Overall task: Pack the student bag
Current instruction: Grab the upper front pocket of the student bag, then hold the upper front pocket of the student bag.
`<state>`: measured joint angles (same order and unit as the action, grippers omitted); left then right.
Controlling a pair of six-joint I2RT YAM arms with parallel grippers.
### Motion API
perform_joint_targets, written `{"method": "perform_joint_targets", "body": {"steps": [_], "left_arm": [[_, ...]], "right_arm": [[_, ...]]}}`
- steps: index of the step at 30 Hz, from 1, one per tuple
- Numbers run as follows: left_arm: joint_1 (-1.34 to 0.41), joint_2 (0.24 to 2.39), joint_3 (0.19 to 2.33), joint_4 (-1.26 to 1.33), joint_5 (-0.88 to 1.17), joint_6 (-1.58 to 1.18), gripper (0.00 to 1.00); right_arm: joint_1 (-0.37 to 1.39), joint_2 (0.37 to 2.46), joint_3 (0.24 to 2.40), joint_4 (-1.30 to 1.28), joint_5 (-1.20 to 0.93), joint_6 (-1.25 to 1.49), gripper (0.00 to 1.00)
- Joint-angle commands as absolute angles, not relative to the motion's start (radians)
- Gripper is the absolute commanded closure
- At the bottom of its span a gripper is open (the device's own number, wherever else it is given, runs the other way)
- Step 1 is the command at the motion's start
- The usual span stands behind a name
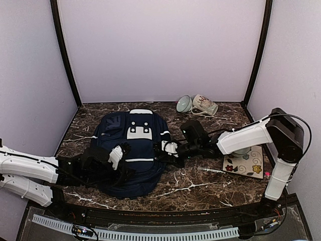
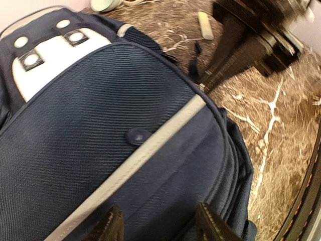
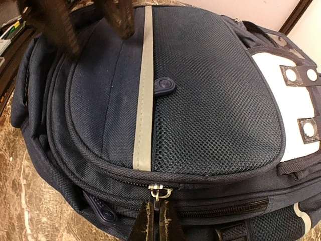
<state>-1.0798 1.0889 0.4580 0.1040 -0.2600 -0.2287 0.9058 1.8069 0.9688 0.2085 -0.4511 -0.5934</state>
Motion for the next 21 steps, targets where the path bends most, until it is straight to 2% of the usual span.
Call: {"method": "perform_joint_targets", "body": {"steps": [1, 5, 11, 15, 21], "left_arm": [[-1.157, 1.127, 0.488, 0.166, -0.331, -0.105, 0.44], [-1.22, 1.181, 0.52, 0.191, -0.389, -0.027, 0.37], [-1.253, 1.276, 0.59, 0.11, -0.477, -0.01, 0.35], [-1.261, 1.306, 0.611, 0.109, -0.547, -0.006, 0.36], [-1.259, 1.359, 0.627, 0.085, -0.705, 0.036, 0.42]], "right_arm": [[0.911, 1.758, 1.011, 0.183, -0.486, -0.519, 1.0], [0.911, 1.77, 1.056, 0.102, -0.47, -0.453, 1.0], [0.911, 1.739, 1.006, 0.126, -0.455, -0.384, 1.0], [0.911, 1.719, 0.979, 0.136, -0.452, -0.377, 1.0], [0.911, 1.686, 0.94, 0.161, -0.47, -0.371, 1.0]]}}
